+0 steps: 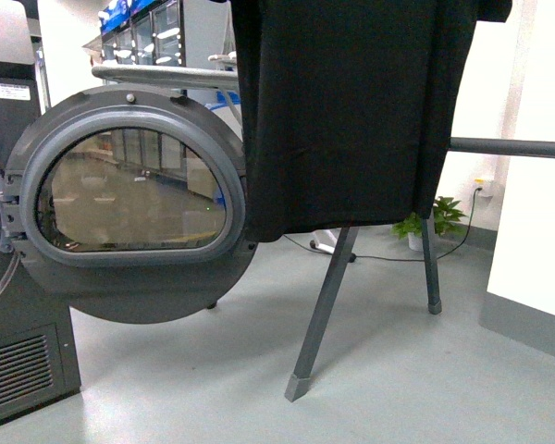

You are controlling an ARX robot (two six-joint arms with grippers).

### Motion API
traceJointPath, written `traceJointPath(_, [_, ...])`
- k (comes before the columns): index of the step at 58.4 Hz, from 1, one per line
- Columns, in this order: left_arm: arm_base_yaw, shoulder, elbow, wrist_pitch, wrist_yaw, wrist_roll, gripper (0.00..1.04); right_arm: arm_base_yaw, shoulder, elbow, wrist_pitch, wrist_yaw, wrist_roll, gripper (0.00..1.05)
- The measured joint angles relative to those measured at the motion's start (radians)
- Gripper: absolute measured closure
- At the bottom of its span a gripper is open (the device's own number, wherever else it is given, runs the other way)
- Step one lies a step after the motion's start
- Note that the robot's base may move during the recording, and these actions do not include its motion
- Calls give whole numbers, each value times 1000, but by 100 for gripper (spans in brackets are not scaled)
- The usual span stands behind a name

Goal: Move hamper under clothes hanger

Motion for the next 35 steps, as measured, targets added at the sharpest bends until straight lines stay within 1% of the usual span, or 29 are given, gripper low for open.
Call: traceJointPath(35, [-1, 1, 0, -1, 0, 0, 7, -1, -1, 0, 0, 3, 0, 8])
